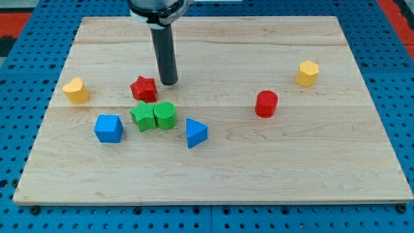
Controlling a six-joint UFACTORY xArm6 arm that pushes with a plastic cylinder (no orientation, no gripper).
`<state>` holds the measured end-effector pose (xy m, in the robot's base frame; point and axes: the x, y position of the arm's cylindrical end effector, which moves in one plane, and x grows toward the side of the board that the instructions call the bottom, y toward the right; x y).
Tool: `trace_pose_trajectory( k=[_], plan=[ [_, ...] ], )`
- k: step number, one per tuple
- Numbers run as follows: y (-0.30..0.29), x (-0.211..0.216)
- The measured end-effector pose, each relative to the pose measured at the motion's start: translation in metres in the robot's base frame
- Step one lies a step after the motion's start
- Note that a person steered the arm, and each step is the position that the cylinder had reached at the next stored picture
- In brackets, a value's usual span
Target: Move the yellow heart above the red star
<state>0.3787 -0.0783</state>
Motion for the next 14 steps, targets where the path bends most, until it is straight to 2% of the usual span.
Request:
trace_pose_trajectory(
  k=[3, 4, 5, 7, 8, 11, 12, 13, 14],
  plan=[
    [-0.137, -0.025],
    [-0.197, -0.007],
    [-0.226, 0.012],
    [-0.195, 0.047],
    [-0.182, 0.04],
    [-0.083, 0.002],
    [-0.106, 0.018],
    [-0.127, 0.056],
    [-0.104, 0.07]
  ],
)
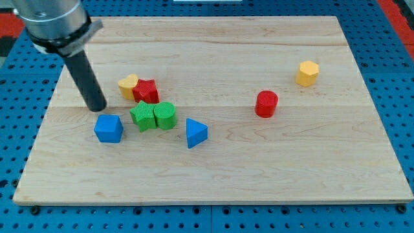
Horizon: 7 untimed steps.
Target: Move the yellow heart above the red star
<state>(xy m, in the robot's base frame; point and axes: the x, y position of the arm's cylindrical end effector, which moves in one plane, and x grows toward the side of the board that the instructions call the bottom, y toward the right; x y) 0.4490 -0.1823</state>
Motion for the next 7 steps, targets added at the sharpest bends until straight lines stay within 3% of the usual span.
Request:
trace_pose_trajectory(
  k=[1, 5, 7],
  plan=[
    [0.027, -0.016],
    [0.045, -0.097],
    [0.051, -0.086]
  ],
)
